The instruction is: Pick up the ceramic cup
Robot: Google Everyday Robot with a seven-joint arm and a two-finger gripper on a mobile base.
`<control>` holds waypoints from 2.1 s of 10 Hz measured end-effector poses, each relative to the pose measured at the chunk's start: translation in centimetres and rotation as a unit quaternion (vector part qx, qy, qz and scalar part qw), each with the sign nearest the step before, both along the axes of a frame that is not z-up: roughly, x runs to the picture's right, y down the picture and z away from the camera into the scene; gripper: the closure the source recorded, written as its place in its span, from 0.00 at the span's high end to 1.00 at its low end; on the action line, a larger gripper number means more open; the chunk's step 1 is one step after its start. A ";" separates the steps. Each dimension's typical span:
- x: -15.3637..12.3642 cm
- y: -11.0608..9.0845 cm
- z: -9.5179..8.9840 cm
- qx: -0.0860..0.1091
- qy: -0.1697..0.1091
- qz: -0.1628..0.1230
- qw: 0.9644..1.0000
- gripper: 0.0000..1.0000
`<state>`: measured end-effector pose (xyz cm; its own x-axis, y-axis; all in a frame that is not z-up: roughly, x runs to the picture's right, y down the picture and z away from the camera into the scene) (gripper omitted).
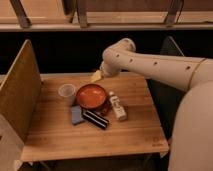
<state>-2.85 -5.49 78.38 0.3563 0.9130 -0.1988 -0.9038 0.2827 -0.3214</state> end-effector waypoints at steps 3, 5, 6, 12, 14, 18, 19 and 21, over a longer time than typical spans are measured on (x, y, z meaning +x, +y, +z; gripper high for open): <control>-7.6 2.3 2.9 -0.024 -0.043 -0.064 0.997 0.80; -11.0 2.9 4.4 -0.036 -0.064 -0.084 0.994 0.80; -12.9 2.7 5.2 -0.038 -0.077 -0.089 0.992 0.80; -17.7 2.9 9.6 -0.067 -0.106 -0.106 0.986 0.80; -17.6 4.0 11.2 -0.091 -0.095 -0.110 0.985 0.80; -17.6 5.2 13.0 -0.123 -0.086 -0.110 0.982 0.77; -17.8 5.5 13.0 -0.132 -0.091 -0.111 0.981 0.69; -18.3 5.6 13.0 -0.144 -0.104 -0.108 0.978 0.47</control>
